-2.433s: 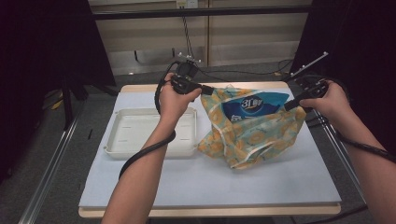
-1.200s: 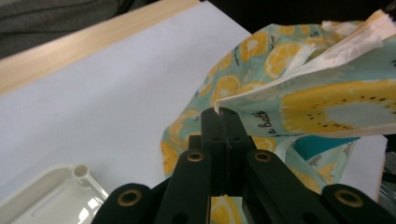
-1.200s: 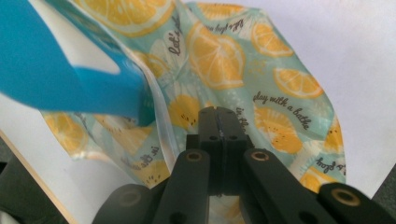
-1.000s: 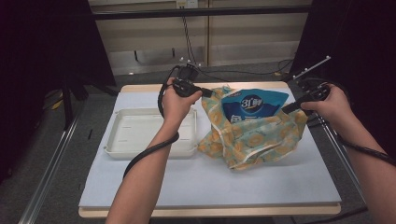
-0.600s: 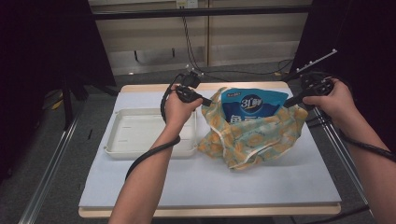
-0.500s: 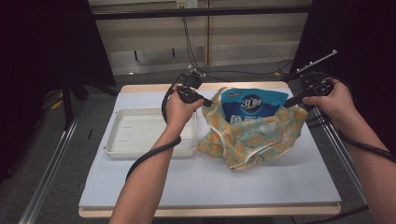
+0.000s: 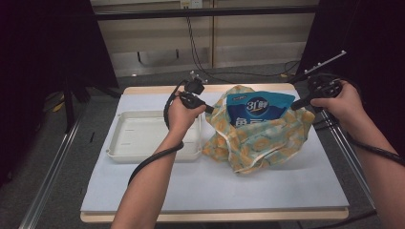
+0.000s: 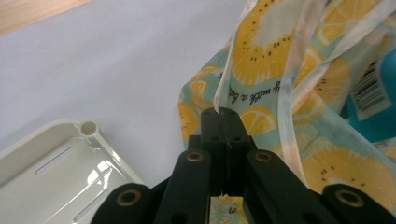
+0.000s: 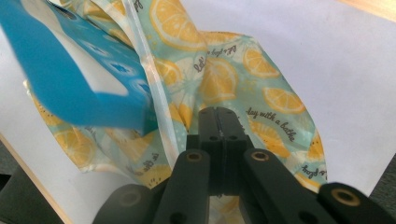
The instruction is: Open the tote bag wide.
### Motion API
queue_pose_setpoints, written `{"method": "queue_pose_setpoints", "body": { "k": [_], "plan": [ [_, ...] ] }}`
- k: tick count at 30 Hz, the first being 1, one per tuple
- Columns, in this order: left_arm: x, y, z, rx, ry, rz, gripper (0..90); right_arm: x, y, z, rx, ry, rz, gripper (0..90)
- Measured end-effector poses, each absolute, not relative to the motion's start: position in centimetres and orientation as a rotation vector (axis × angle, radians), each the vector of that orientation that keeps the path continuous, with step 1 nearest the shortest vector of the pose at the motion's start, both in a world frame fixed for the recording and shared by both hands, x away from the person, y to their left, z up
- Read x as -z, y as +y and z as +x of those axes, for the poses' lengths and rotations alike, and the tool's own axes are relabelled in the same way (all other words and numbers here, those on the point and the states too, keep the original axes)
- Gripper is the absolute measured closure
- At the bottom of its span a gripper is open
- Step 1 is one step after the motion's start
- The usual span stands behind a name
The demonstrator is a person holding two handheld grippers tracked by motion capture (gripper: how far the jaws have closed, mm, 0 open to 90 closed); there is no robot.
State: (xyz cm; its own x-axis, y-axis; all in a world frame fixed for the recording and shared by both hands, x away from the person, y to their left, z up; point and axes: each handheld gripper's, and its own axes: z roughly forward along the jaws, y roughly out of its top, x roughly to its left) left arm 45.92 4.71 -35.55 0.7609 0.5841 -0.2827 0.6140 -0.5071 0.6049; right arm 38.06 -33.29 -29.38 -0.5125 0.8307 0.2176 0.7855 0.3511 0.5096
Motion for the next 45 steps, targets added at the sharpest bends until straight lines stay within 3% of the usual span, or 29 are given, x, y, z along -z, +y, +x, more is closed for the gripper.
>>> {"method": "queue_pose_setpoints", "body": {
  "k": [9, 28, 35, 39, 45],
  "plan": [
    [33.6, 5.8, 45.0, 0.021, 0.910, 2.147, 54.3, 30.5, -34.4, 37.5, -0.881, 2.514, 1.540, 90.0],
    [33.1, 5.5, 41.8, 0.089, 0.836, 2.189, 22.9, 30.7, -34.0, 36.9, -0.884, 2.510, 1.545, 90.0],
    [34.5, 5.0, 40.9, 0.137, 0.826, 2.230, 6.6, 31.0, -33.9, 36.7, -0.881, 2.518, 1.546, 90.0],
    [35.5, 4.5, 40.5, 0.180, 0.834, 2.226, 6.6, 30.9, -33.8, 36.7, -0.891, 2.519, 1.543, 90.0],
    [36.5, 4.2, 40.4, 0.227, 0.797, 2.221, 30.3, 31.1, -33.8, 36.6, -0.892, 2.519, 1.551, 90.0]
  ]
}}
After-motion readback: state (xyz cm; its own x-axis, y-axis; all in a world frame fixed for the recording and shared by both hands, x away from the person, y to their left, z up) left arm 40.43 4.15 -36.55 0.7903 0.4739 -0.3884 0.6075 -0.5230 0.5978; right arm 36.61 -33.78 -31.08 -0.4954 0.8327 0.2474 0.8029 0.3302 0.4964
